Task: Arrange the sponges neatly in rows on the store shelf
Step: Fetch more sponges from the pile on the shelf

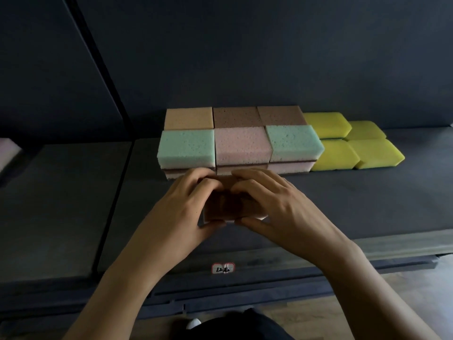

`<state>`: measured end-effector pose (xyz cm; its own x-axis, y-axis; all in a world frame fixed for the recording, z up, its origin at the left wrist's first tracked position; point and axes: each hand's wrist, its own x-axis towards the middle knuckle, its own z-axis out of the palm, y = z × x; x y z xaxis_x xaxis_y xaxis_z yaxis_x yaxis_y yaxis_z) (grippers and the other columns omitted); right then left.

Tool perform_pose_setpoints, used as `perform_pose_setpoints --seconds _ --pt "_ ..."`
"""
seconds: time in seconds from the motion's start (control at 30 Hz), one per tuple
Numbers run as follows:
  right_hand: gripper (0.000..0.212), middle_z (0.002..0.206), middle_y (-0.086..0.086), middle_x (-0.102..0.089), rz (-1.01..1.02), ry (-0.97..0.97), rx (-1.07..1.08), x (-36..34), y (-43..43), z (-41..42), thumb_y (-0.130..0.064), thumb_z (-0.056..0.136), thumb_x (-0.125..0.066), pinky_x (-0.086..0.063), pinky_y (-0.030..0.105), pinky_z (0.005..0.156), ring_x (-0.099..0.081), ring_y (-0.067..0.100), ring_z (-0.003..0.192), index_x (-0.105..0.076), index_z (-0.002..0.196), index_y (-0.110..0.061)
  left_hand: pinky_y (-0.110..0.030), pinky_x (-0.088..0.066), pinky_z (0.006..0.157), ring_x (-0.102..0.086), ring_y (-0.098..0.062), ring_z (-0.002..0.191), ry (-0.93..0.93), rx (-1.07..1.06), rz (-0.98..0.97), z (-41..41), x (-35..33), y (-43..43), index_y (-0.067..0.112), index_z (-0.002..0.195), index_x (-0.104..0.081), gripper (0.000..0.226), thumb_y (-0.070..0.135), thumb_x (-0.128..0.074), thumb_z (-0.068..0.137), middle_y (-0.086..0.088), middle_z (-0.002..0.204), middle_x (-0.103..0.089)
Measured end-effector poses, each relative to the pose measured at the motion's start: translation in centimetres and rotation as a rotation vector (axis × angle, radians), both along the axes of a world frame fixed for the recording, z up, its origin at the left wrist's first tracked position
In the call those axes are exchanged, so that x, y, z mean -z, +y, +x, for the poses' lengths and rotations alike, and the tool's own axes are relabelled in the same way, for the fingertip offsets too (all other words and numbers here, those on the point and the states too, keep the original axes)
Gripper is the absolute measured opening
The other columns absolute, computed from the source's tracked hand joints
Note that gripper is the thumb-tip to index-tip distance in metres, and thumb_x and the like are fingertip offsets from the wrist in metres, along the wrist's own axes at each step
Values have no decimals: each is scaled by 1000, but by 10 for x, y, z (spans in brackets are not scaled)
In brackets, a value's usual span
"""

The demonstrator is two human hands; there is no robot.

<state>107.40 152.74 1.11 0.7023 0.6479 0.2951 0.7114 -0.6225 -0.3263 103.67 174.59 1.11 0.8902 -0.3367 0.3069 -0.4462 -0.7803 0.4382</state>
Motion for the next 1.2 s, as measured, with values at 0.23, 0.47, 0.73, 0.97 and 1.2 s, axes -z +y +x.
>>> perform_pose_setpoints --seconds 0.23,0.47,0.73,0.97,1.2 --pt "48 144 -2 -48 -23 -9 53 -7 -36 3 -29 84 -73 -46 40 102 -47 20 131 -57 128 -21 -31 -49 95 -47 -13 127 -8 78 -29 16 -3 -26 20 124 -55 54 41 -67 76 5 144 -39" --pt "44 142 -2 -49 -31 -20 117 -7 -78 10 -32 86 -69 -46 40 103 -46 19 131 -60 127 -21 -32 -50 95 -44 -12 130 -33 108 56 33 -7 -47 21 134 -50 64 42 -68 76 5 144 -40" --pt "47 145 -1 -48 -38 -2 134 6 -105 19 -34 84 -69 -48 44 102 -45 20 133 -60 129 -24 -26 -47 92 -44 -13 127 -64 100 143 50 -12 -61 21 135 -51 61 36 -68 78 4 142 -42" --pt "47 145 -3 -47 -41 41 99 16 -113 30 -36 86 -67 -46 44 104 -44 18 135 -58 131 -26 -31 -40 105 -44 -15 130 -114 74 147 64 -15 -69 15 133 -54 51 34 -61 86 0 140 -46" --pt "48 147 -3 -47 -59 23 100 25 -115 34 -35 86 -69 -37 36 112 -43 18 137 -58 133 -26 -44 -40 109 -36 -21 139 -99 47 258 80 -9 -74 18 144 -45 57 17 -58 88 -2 151 -38"
